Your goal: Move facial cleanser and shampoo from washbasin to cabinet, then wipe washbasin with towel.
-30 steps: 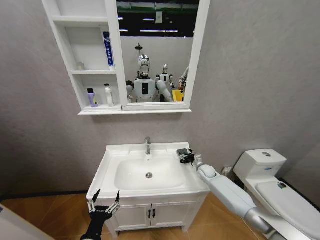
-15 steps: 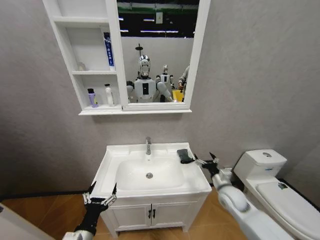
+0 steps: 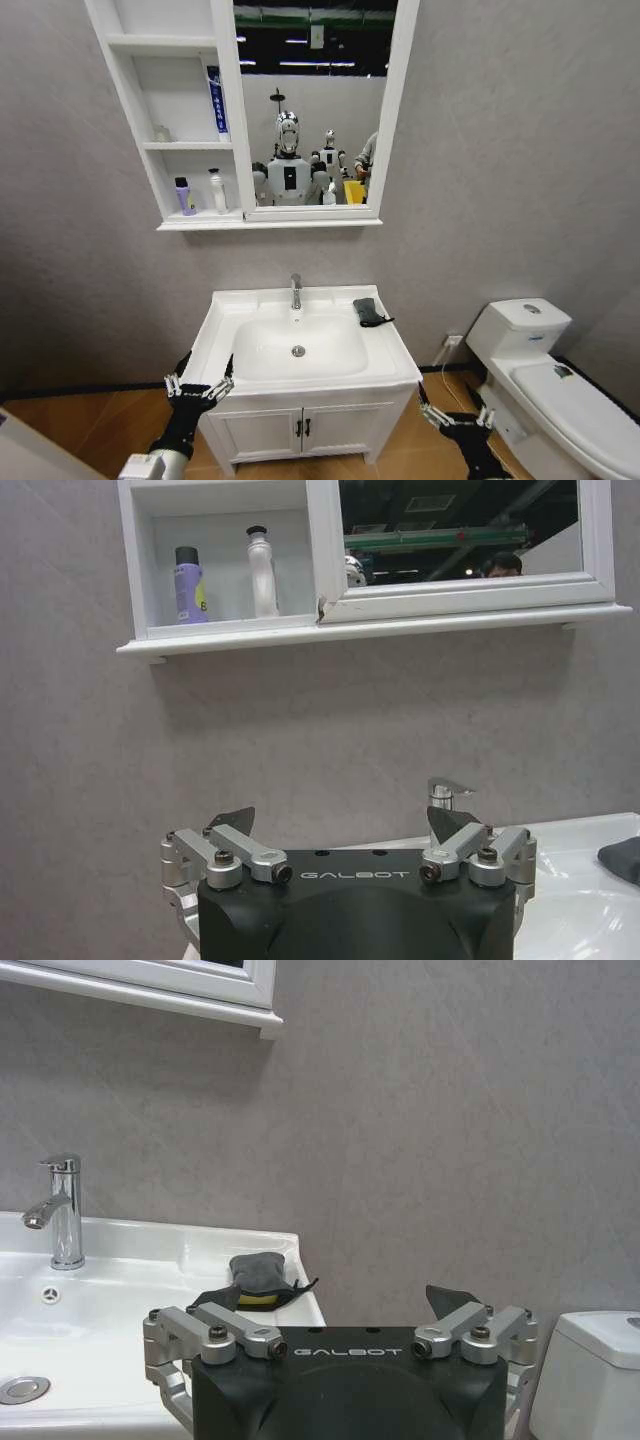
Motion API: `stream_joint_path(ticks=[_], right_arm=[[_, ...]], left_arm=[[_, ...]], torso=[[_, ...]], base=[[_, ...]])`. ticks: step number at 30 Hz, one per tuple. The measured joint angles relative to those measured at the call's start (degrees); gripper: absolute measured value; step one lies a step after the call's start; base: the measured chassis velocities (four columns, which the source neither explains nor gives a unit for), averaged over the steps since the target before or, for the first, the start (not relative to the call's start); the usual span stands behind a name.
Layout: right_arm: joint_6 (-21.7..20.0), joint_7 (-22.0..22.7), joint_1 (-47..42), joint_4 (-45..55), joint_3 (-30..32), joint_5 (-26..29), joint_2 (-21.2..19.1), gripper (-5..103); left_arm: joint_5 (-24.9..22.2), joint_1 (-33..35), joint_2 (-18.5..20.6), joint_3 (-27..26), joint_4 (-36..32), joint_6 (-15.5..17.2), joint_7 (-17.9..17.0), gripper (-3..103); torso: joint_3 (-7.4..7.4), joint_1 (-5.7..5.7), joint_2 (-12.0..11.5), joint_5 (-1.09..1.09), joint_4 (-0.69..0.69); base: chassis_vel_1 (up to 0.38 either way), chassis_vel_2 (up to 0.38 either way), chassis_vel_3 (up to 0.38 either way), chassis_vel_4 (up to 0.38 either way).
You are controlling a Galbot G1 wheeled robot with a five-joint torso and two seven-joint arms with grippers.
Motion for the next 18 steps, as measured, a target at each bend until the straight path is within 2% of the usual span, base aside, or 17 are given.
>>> stream_joint_path(ticks=[5, 13, 16, 18], right_arm=[[-0.03, 0.01, -0.68, 1.86, -0.45, -1.07, 0.96, 100], [-1.17, -0.16, -0.21, 3.02, 0.75, -1.1, 0.11, 100], [-2.07, 0.27, 0.48, 3.48, 0.61, -0.42, -0.16, 100], [-1.09, 0.26, 2.05, 3.45, 0.24, 1.22, -0.32, 100]], left_arm=[[0.72, 0.3, 0.29, 0.62, -0.49, 0.1, -0.01, 94], [1.88, 0.66, 0.38, 1.75, -0.54, 0.06, -0.29, 94], [2.07, 0.76, -0.18, 1.81, -0.54, 0.03, -0.67, 94], [2.66, 1.13, -0.47, 2.33, -0.63, -0.02, -0.72, 94]], torso=[[0.0, 0.0, -0.01, 0.0, 0.0], [0.0, 0.01, -0.01, 0.01, 0.0], [0.0, 0.01, -0.01, 0.0, 0.0], [0.0, 0.01, -0.01, 0.0, 0.0]], base=[[0.0, 0.0, 0.0, 0.0], [0.0, 0.0, 0.0, 0.0], [0.0, 0.0, 0.0, 0.0], [0.0, 0.0, 0.0, 0.0]])
